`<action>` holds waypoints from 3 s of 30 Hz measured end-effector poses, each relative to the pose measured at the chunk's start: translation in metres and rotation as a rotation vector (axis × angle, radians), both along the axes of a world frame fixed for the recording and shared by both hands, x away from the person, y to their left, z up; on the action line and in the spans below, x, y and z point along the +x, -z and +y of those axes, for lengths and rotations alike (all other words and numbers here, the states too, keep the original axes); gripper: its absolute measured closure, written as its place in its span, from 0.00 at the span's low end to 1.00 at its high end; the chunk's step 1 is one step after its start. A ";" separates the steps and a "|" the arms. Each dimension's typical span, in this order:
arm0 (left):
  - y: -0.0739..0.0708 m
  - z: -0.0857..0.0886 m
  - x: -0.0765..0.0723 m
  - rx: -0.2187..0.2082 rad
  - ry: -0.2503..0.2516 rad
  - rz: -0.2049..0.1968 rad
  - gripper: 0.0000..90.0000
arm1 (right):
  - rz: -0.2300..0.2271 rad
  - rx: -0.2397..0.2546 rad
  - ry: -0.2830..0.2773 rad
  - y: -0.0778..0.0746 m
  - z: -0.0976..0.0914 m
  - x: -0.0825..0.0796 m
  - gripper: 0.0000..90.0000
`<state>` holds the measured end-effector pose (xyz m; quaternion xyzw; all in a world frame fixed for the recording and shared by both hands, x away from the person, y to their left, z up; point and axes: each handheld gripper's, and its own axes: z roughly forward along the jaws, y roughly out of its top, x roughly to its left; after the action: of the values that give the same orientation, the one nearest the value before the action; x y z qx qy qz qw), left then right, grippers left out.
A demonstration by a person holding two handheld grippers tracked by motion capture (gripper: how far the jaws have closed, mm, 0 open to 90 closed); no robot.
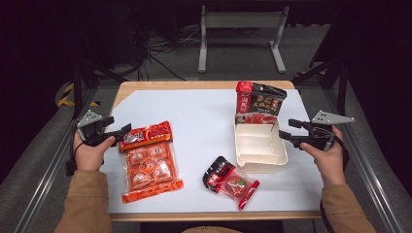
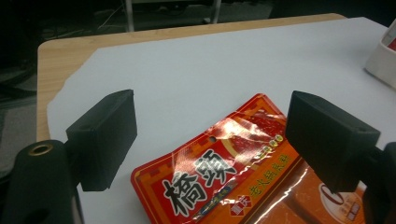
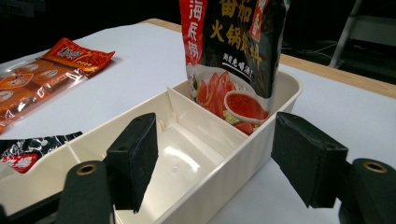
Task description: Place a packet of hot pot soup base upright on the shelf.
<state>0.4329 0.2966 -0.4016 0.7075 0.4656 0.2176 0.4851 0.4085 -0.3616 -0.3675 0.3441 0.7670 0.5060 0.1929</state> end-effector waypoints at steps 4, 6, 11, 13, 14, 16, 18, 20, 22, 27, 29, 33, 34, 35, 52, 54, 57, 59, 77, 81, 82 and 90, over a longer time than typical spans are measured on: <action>0.011 0.005 0.004 -0.006 -0.009 0.013 0.20 | 0.004 -0.007 0.004 0.003 0.000 0.000 0.38; 0.013 0.006 0.005 -0.004 -0.010 0.022 0.20 | 0.009 -0.002 0.005 0.003 0.000 0.000 0.38; 0.023 0.010 0.009 -0.017 -0.022 0.051 0.21 | 0.005 0.007 0.005 0.004 -0.003 0.001 0.35; 0.027 0.010 0.010 -0.010 -0.031 0.061 0.20 | -0.002 0.004 0.016 0.005 -0.003 0.001 0.33; 0.029 0.011 0.010 -0.007 -0.032 0.068 0.20 | -0.003 -0.002 0.020 0.005 -0.004 0.001 0.32; 0.032 0.011 0.011 -0.007 -0.036 0.079 0.21 | -0.007 0.000 0.024 0.005 -0.006 0.001 0.32; 0.036 0.012 0.012 0.001 -0.037 0.095 0.23 | -0.009 -0.002 0.022 0.005 -0.007 0.001 0.32; 0.039 0.012 0.012 -0.002 -0.040 0.097 0.23 | -0.007 -0.001 0.023 0.006 -0.007 0.001 0.32; 0.041 0.012 0.012 -0.004 -0.040 0.095 0.25 | -0.008 -0.006 0.022 0.006 -0.007 0.001 0.32; 0.047 0.015 0.013 -0.008 -0.054 0.129 0.25 | -0.001 -0.004 0.025 0.008 -0.009 0.001 0.32; 0.049 0.015 0.014 -0.004 -0.061 0.140 0.24 | -0.003 -0.001 0.025 0.008 -0.009 0.001 0.32; 0.054 0.016 0.015 -0.007 -0.063 0.176 0.23 | -0.003 -0.001 0.024 0.008 -0.009 0.001 0.32; 0.054 0.016 0.016 -0.010 -0.062 0.175 0.24 | 0.000 -0.003 0.023 0.008 -0.009 0.001 0.32; 0.054 0.016 0.016 -0.010 -0.062 0.175 0.24 | 0.000 -0.003 0.023 0.008 -0.009 0.001 0.32; 0.057 0.014 0.017 -0.026 -0.015 0.263 0.46 | 0.014 -0.002 0.018 0.010 -0.007 0.001 0.31; 0.057 0.014 0.018 -0.028 0.002 0.277 0.50 | 0.012 -0.003 0.016 0.010 -0.007 0.002 0.31; 0.057 0.012 0.018 -0.028 0.014 0.278 0.56 | 0.013 -0.002 0.018 0.010 -0.007 0.002 0.31; 0.057 0.011 0.018 -0.048 0.026 0.281 0.57 | 0.016 0.001 0.019 0.010 -0.007 0.002 0.31; 0.057 0.006 0.017 -0.028 0.008 0.305 0.96 | 0.021 0.000 0.015 0.010 -0.006 0.002 0.31; 0.055 0.006 0.015 -0.031 0.010 0.289 1.00 | 0.022 0.004 0.011 0.009 -0.005 0.001 0.33; 0.054 0.005 0.014 -0.033 0.006 0.285 1.00 | 0.024 0.009 0.010 0.009 -0.005 0.001 0.34; 0.045 0.008 0.010 -0.076 0.004 0.256 1.00 | 0.023 0.006 -0.005 0.003 -0.005 -0.002 0.45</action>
<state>0.4430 0.3043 -0.4468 0.7115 0.5304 0.1067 0.4485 0.4064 -0.3664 -0.3705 0.3483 0.7686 0.5048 0.1819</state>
